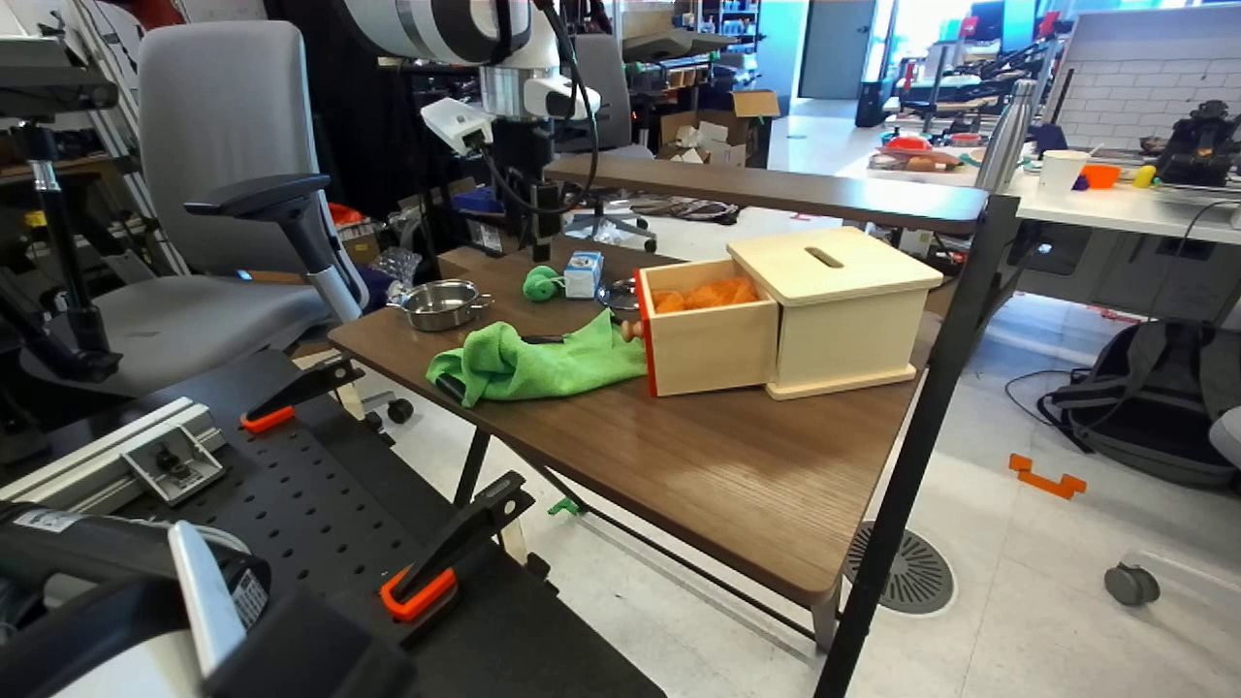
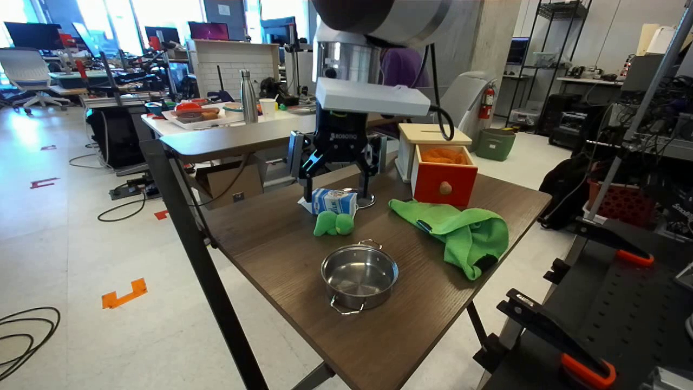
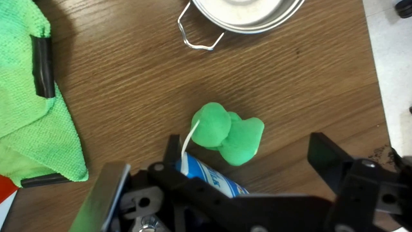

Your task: Pick up the green toy and move it close to the edge of the table.

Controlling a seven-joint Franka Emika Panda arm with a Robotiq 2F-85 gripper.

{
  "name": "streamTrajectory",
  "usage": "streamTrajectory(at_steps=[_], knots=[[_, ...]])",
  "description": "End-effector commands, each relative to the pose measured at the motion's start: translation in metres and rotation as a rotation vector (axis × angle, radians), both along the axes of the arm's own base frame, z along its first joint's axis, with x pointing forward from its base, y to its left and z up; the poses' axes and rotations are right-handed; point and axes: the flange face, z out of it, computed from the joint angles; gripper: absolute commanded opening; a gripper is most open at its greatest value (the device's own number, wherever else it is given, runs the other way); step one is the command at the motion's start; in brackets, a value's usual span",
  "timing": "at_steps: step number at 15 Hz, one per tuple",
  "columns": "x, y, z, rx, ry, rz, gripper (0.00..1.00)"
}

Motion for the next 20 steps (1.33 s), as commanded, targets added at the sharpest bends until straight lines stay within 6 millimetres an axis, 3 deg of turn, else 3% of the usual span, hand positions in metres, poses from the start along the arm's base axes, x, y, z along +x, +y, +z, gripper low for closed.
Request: streamTrajectory(at_steps=[1,6,7,8,14,18,20], knots=[[0.015,0.009,-0.012,-0.030,-0.004,-0.016,1.00],[0.018,0.007,-0.032,-0.049,0.027,-0.034,1.00],[0.019,0.006,-0.035,-0.054,0.029,-0.033,0.83],[0.020,0.006,-0.037,-0.058,0.030,-0.032,0.74],[0.020,0.005,-0.044,-0.070,0.038,-0.025,0.27],[0.021,0.006,-0.037,-0.067,0.043,-0.022,0.01],[0.019,0.011,-0.026,-0.049,0.046,-0.010,0.00]])
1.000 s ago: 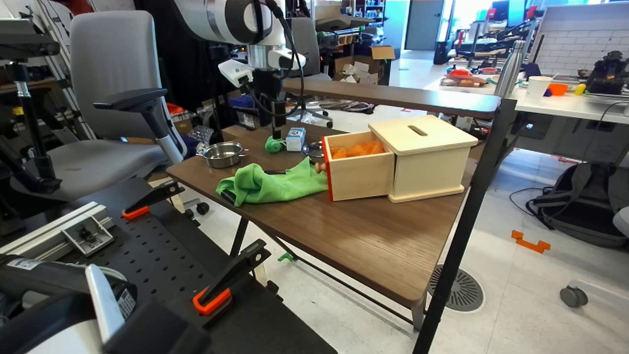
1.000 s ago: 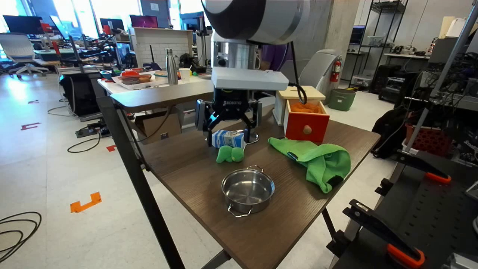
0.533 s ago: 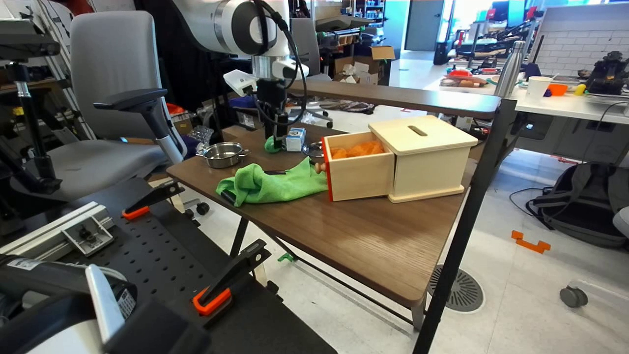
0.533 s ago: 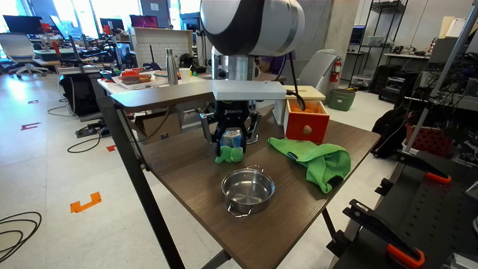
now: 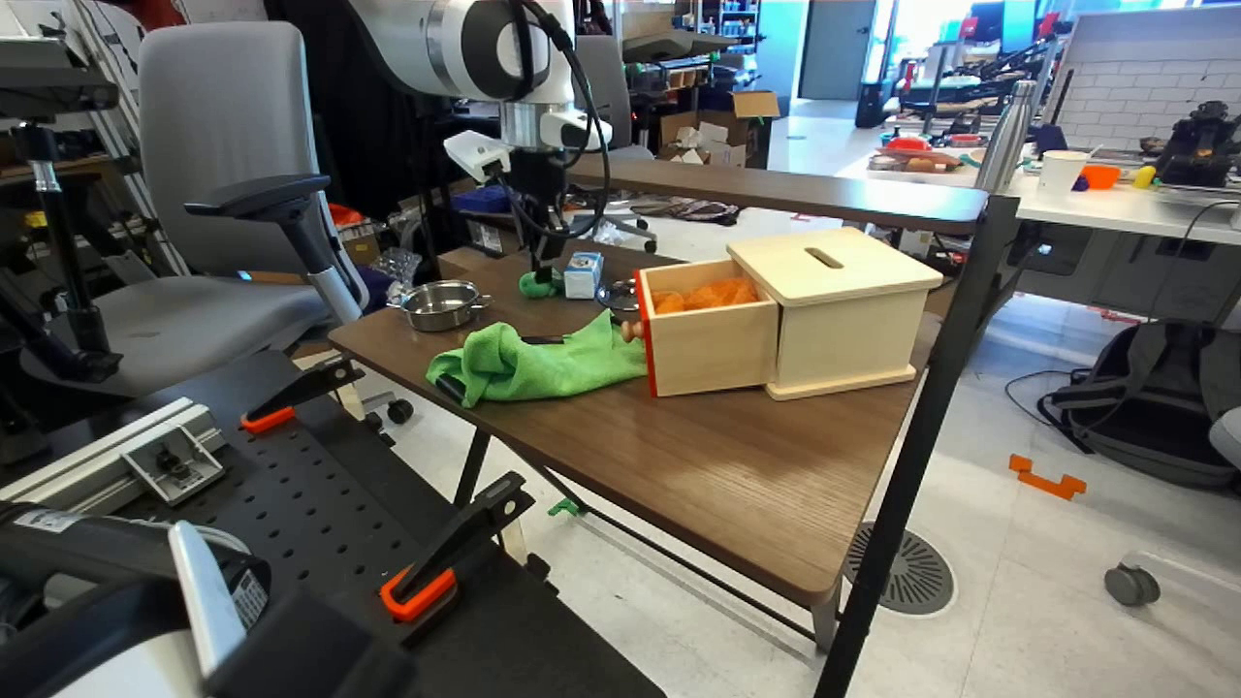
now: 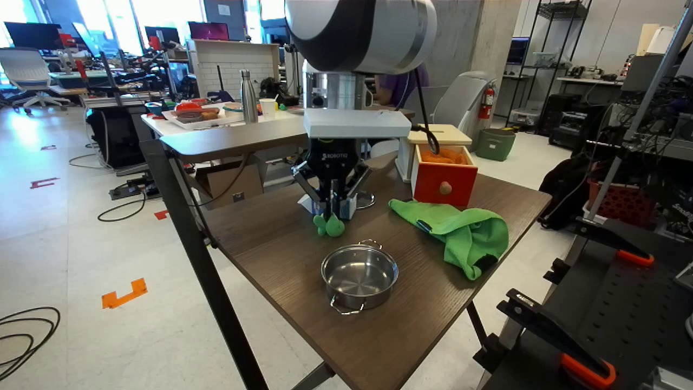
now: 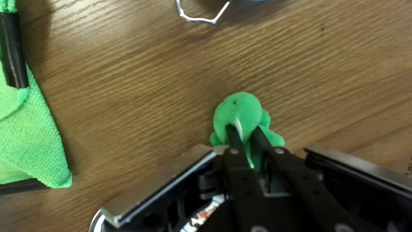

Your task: Pick up the green toy and move it close to the edge of the table.

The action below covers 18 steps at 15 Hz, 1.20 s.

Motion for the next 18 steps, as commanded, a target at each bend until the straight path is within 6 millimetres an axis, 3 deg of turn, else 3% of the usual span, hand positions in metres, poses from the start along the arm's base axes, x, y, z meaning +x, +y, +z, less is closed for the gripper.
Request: streamTrajectory(at_steps=[1,4,12,15,18], knots=[[-0.006,0.012,0.014,-0.008,0.019,0.025,0.00],[-0.019,0.026,0.030,0.006,0.011,0.067,0.02],[-0.061,0.083,0.095,0.046,-0.047,0.197,0.02],[-0.072,0.102,0.098,0.045,-0.048,0.244,0.02],[-0.084,0.111,0.088,0.029,-0.030,0.285,0.02]])
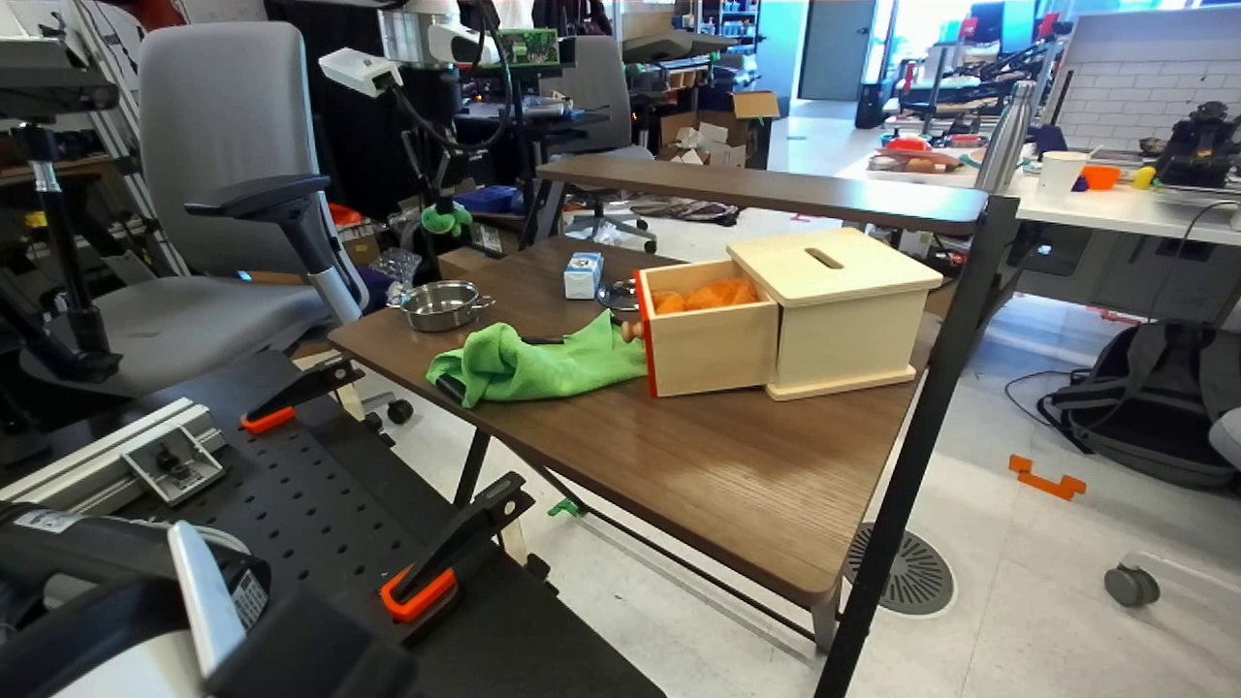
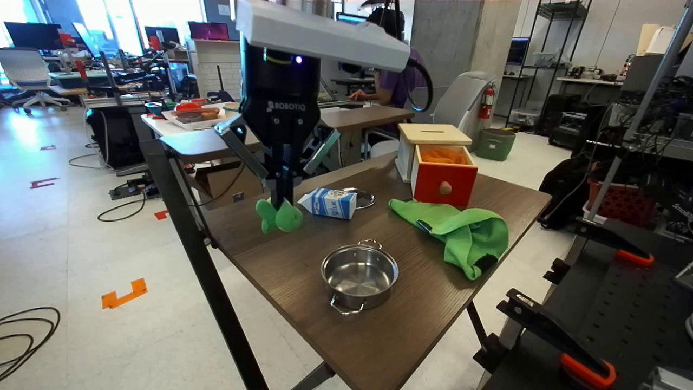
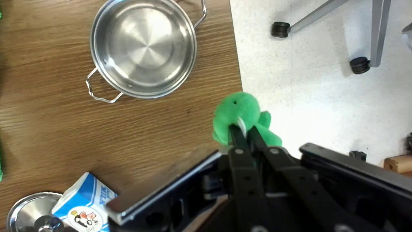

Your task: Pick up the green toy and move it close to the edge of the table.

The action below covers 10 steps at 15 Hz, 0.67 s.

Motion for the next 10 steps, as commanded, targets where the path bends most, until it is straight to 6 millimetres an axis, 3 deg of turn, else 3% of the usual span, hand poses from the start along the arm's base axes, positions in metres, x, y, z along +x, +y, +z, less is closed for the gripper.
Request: streamTrajectory(at_steps=[1,5,10], knots=[[-0.019,0.005,-0.006,-0.037,0.013,0.062,0.02],[-0.050,-0.001,-0.009,-0.072,0.024,0.117,0.02],[-0.095,-0.024,0.013,-0.094,0.018,0.148,0.02]])
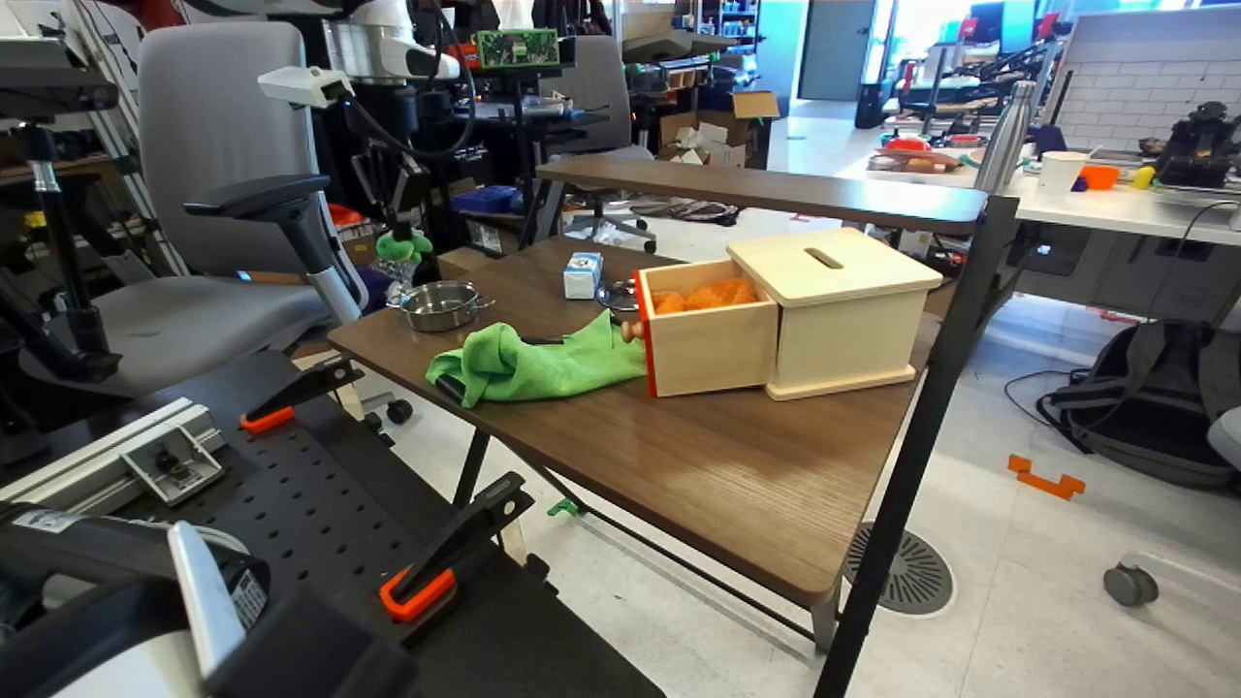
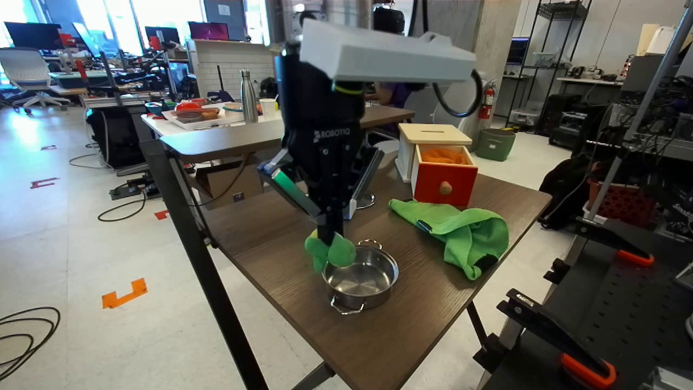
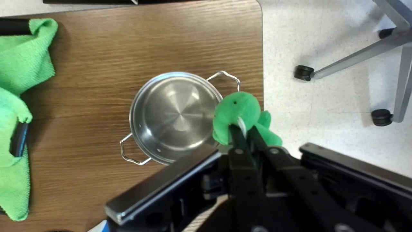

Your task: Pick up the green toy and move it close to the edge of the table.

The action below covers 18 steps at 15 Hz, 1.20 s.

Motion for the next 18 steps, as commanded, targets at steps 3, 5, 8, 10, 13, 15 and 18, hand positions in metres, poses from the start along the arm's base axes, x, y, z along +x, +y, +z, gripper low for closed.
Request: streamTrajectory(at_steps=[3,5,8,10,13,15,18], knots=[[-0.042,-0.045,0.040,-0.017,-0.045,-0.003,0.02],[-0.043,-0.066,0.051,-0.015,-0.051,-0.043,0.02],[-0.031,-0.098,0.063,0.004,-0.071,-0.116,0.02],[-0.021,-0.116,0.063,0.009,-0.078,-0.145,0.02],[-0.014,-0.133,0.051,-0.003,-0.053,-0.175,0.02],[-0.012,-0.141,0.040,-0.016,-0.035,-0.193,0.02],[-0.011,-0.147,0.022,-0.016,-0.008,-0.215,0.02]])
